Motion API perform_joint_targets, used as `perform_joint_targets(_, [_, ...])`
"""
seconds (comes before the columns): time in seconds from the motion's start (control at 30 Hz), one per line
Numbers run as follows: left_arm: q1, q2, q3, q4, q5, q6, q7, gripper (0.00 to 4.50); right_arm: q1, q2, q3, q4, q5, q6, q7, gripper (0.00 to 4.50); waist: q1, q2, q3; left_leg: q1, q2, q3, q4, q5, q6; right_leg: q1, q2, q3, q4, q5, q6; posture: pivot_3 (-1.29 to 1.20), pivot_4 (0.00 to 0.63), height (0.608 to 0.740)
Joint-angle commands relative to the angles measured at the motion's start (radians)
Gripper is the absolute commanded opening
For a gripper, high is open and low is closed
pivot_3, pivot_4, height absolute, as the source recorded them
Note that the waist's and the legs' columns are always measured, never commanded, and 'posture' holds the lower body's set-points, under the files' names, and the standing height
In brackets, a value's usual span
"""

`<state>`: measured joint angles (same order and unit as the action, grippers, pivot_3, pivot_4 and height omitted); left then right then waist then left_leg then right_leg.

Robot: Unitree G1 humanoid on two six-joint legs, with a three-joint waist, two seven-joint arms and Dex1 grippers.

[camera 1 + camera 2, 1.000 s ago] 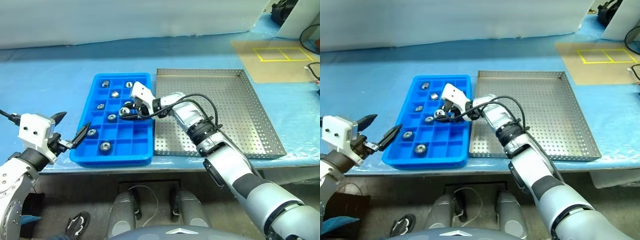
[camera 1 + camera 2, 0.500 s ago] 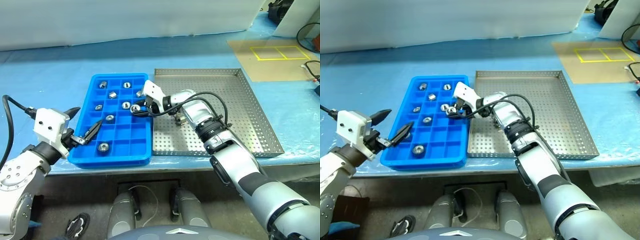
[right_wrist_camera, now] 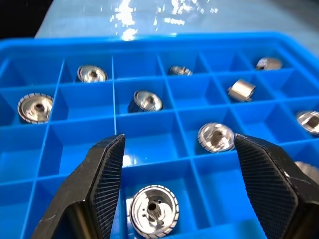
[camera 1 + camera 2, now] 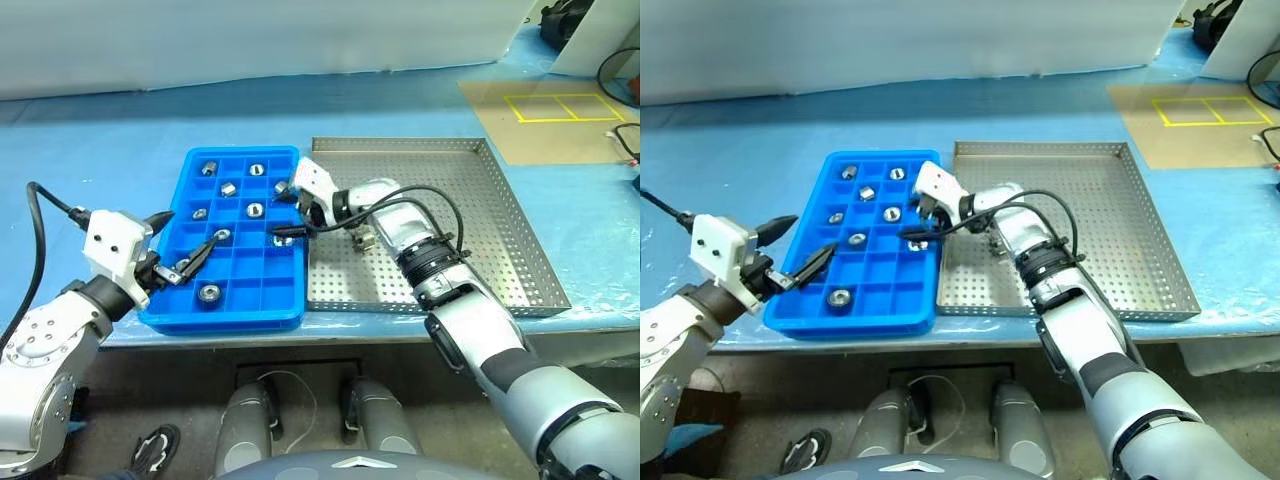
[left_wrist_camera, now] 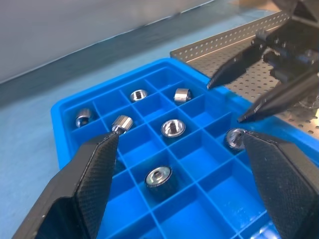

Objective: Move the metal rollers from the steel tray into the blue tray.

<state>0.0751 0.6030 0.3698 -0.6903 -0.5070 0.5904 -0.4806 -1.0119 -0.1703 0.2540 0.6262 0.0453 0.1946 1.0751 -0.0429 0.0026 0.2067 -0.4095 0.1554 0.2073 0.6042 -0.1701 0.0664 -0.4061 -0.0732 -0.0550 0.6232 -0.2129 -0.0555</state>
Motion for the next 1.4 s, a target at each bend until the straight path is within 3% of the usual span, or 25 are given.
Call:
perform_joint_targets(0.03, [-0.064, 0.005, -0.043, 0.026, 0.006, -0.022, -0.005, 4.19, 0.019, -0.076, -0.084, -0.182, 0.087, 0.087, 0.032, 3.62, 0.002, 0.000, 0.000, 0.000, 0.000, 0.000, 0.000, 0.000, 0.000, 0.000, 0.000, 0.000, 0.000, 0.000, 0.000, -0.41, 0.150, 0.740])
perform_joint_targets(0.3, [-0.121, -0.016, -0.169, 0.109, 0.033, -0.070, -0.050, 4.19, 0.292, -0.372, -0.155, -0.583, 0.186, 0.325, 0.089, 3.62, -0.008, -0.002, -0.001, 0.001, -0.001, 0.001, -0.001, -0.001, 0.002, 0.004, 0.000, 0.000, -0.006, 0.000, 0.000, -0.51, 0.150, 0.740])
perform_joint_targets(0.4, [-0.151, -0.020, -0.194, 0.163, 0.045, -0.097, -0.073, 4.19, 0.376, -0.421, -0.152, -0.649, 0.175, 0.352, 0.050, 3.62, -0.033, -0.002, -0.001, 0.003, 0.000, 0.001, -0.002, -0.001, 0.001, 0.004, 0.000, 0.000, -0.006, 0.000, 0.000, -0.54, 0.150, 0.740])
perform_joint_targets(0.7, [-0.194, -0.018, -0.230, 0.216, 0.064, -0.126, -0.111, 4.19, 0.440, -0.353, -0.113, -0.588, 0.073, 0.333, -0.188, 3.62, -0.113, -0.002, -0.001, 0.004, -0.001, -0.001, -0.001, 0.000, 0.001, 0.006, 0.000, 0.000, -0.006, -0.004, 0.007, -0.57, 0.150, 0.740])
perform_joint_targets(0.93, [-0.174, -0.015, -0.220, 0.212, 0.064, -0.124, -0.118, 4.19, 0.520, -0.342, -0.071, -0.652, 0.081, 0.362, -0.206, 3.62, -0.134, -0.002, -0.001, 0.002, -0.002, -0.001, -0.002, -0.002, 0.004, 0.005, 0.001, 0.000, -0.010, -0.001, 0.002, -0.56, 0.150, 0.740])
perform_joint_targets(1.17, [-0.164, -0.009, -0.217, 0.197, 0.062, -0.115, -0.118, 4.19, 0.507, -0.293, -0.055, -0.676, 0.100, 0.397, -0.222, 3.62, -0.154, -0.002, -0.001, 0.003, -0.002, -0.002, -0.001, -0.002, 0.004, 0.007, 0.000, 0.000, -0.011, -0.002, 0.005, -0.54, 0.150, 0.740])
perform_joint_targets(1.4, [-0.155, -0.008, -0.213, 0.191, 0.068, -0.115, -0.109, 4.19, 0.460, -0.198, -0.019, -0.562, 0.045, 0.360, -0.316, 3.62, -0.163, -0.002, -0.001, 0.004, -0.002, -0.002, -0.001, -0.002, 0.004, 0.008, 0.000, -0.001, -0.011, -0.001, 0.004, -0.53, 0.150, 0.740])
